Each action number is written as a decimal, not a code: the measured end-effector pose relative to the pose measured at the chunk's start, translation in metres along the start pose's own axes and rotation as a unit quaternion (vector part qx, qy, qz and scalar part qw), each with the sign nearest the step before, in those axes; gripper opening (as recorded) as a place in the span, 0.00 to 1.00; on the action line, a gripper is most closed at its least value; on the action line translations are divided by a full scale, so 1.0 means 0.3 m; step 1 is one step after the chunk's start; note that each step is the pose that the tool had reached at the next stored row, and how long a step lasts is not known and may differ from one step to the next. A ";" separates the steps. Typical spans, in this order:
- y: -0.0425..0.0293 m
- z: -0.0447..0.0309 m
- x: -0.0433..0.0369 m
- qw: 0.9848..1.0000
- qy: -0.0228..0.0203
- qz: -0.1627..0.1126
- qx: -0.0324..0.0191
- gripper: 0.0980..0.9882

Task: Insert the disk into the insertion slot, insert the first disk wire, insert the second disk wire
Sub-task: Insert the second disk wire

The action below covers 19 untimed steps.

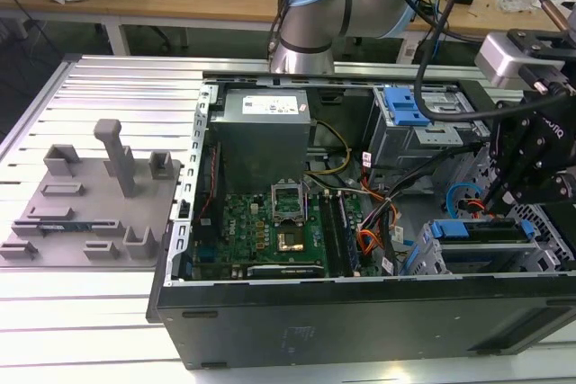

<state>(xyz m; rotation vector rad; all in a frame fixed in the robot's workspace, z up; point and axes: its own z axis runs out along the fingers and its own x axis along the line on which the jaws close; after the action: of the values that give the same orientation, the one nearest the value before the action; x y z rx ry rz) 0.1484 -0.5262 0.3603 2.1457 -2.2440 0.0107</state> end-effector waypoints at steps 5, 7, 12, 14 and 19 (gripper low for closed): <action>-0.001 0.008 0.003 1.000 0.000 0.000 0.000 0.07; -0.001 0.009 0.003 1.000 0.000 0.000 0.000 0.07; -0.001 0.016 0.003 1.000 0.000 0.000 0.000 0.07; -0.001 0.020 0.003 1.000 0.000 0.000 0.000 0.07; -0.001 0.026 0.004 1.000 0.000 0.000 0.000 0.07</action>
<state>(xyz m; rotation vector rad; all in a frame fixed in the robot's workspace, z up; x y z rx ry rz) 0.1485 -0.5277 0.3525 2.1456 -2.2440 0.0108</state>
